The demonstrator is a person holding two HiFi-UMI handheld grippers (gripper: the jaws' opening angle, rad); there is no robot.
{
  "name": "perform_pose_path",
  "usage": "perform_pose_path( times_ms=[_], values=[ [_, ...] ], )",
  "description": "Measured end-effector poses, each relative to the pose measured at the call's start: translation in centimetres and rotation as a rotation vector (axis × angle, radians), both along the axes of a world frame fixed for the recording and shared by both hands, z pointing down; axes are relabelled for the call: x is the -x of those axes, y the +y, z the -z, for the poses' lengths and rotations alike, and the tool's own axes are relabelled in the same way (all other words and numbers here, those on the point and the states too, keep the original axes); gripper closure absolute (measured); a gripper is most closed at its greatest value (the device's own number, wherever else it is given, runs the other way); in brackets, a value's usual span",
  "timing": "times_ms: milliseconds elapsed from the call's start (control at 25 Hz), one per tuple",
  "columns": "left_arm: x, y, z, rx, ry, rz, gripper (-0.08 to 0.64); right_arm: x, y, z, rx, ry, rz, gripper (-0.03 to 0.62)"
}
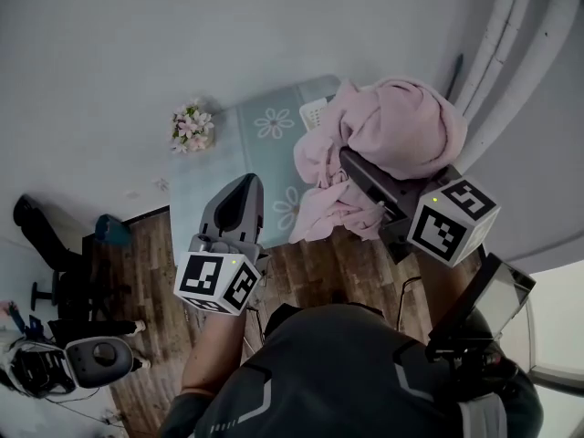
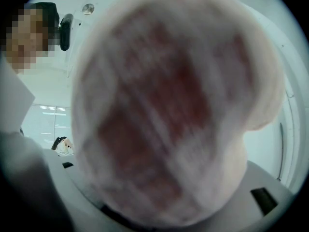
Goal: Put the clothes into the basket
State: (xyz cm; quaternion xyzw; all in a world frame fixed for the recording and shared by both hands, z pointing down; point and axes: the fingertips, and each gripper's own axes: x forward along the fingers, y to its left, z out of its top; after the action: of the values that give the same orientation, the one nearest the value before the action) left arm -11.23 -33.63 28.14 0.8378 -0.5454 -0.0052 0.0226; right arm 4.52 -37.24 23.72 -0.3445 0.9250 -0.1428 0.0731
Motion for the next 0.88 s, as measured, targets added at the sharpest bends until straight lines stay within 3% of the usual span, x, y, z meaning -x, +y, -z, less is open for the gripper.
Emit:
perform_pose_path(
  times_ms=[120, 400, 640, 880],
  values=[
    [-0.3, -1.5, 0.0, 0.002, -0.001, 0.005, 0.551, -1.1, -2.2, 0.0, 0.020, -0.013, -0.027, 0.273],
    [0.9, -1.2, -0.1, -0.010, 0.003, -0.052, 0.551, -1.8, -2.0, 0.3, 0.026, -0.021, -0.138, 0.273],
    [0.3, -9.0, -0.8, -0.002, 0.002, -0.099, 0.551, -3.1, -9.7, -1.7, 0.090, -0.006, -0.253, 0.273],
    [1.1, -13.5, -1.7, 0.014, -0.014, -0.140, 0.551, -3.5, -14.4, -5.4, 0.168, 0.015, -0.390, 0.273]
  ],
)
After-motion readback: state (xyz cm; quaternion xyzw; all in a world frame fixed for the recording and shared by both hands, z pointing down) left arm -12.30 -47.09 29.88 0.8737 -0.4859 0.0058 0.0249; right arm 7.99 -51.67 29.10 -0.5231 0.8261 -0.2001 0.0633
